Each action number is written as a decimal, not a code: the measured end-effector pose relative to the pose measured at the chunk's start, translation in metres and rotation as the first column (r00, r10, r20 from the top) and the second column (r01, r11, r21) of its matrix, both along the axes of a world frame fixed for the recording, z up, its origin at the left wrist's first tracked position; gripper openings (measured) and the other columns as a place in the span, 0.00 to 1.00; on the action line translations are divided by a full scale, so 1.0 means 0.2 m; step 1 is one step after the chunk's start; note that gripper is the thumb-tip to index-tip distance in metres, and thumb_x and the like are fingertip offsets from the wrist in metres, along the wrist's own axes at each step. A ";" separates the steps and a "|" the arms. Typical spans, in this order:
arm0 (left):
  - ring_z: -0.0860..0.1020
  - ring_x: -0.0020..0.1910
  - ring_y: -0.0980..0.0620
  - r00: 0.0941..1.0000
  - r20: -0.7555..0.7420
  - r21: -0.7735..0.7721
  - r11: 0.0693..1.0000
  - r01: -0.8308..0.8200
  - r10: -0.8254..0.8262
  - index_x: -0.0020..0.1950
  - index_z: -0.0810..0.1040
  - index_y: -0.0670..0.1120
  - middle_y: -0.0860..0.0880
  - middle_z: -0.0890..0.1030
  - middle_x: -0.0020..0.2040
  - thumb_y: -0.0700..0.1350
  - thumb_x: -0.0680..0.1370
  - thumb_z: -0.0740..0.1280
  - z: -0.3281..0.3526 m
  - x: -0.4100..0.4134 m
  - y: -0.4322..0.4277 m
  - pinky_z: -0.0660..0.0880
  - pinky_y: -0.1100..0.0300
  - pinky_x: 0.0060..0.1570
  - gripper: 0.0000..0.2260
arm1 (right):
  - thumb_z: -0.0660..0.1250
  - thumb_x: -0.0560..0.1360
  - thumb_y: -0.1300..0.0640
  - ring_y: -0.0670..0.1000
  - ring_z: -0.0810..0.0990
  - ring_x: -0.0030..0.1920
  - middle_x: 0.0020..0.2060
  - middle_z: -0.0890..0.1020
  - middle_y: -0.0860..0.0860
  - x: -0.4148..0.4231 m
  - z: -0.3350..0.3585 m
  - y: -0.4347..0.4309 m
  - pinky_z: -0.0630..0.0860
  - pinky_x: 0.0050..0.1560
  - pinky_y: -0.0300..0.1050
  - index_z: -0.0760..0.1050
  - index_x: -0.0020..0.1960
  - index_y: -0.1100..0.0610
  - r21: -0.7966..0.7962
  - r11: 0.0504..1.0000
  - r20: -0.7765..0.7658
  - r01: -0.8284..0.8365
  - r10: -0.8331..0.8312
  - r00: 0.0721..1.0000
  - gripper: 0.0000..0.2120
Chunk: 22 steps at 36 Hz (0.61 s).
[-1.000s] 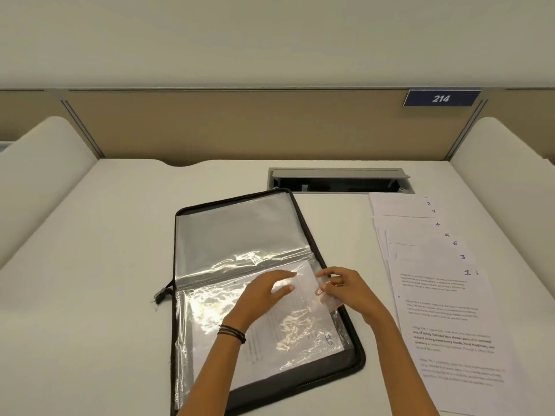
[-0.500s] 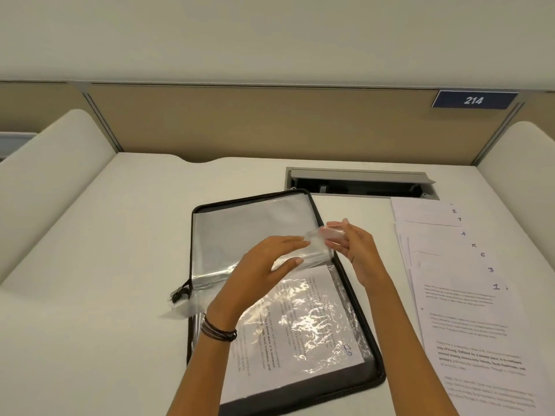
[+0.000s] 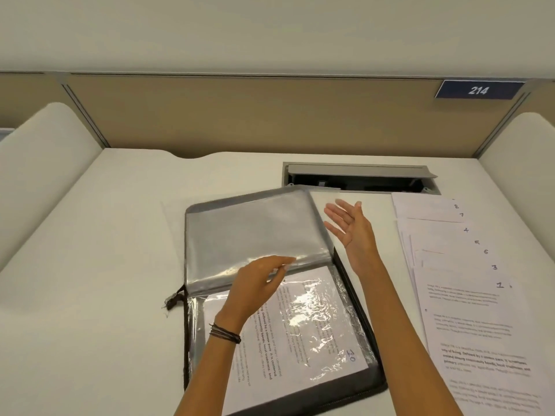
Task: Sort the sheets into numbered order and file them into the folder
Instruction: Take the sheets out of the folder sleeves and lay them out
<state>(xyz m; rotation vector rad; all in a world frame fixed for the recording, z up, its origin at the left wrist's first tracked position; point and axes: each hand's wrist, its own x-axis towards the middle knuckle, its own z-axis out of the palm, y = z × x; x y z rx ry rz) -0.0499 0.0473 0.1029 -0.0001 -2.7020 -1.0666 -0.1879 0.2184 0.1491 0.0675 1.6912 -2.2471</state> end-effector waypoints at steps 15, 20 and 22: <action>0.53 0.77 0.50 0.909 0.411 -0.060 0.997 -0.053 0.073 0.77 0.59 0.51 0.48 0.54 0.78 0.49 0.82 0.60 -0.37 -0.02 -0.04 0.54 0.54 0.74 0.24 | 0.60 0.79 0.54 0.50 0.76 0.63 0.66 0.73 0.52 0.06 -0.13 0.11 0.77 0.57 0.43 0.69 0.68 0.56 0.159 0.985 -0.112 -0.074 0.092 0.989 0.18; 0.49 0.77 0.47 0.941 0.327 -0.089 0.994 -0.058 0.085 0.77 0.59 0.50 0.47 0.53 0.78 0.48 0.82 0.60 -0.41 -0.03 0.03 0.49 0.53 0.75 0.23 | 0.63 0.78 0.56 0.51 0.75 0.64 0.64 0.75 0.51 0.14 -0.17 0.16 0.75 0.62 0.49 0.73 0.64 0.53 0.231 0.971 -0.066 -0.062 0.079 0.995 0.15; 0.47 0.78 0.48 0.951 0.301 -0.096 0.995 -0.037 0.064 0.77 0.59 0.49 0.48 0.52 0.78 0.48 0.82 0.60 -0.43 -0.03 0.09 0.47 0.53 0.76 0.23 | 0.63 0.78 0.57 0.51 0.75 0.63 0.63 0.76 0.51 0.17 -0.20 0.20 0.75 0.62 0.50 0.73 0.63 0.54 0.252 0.966 -0.041 -0.056 0.068 0.997 0.14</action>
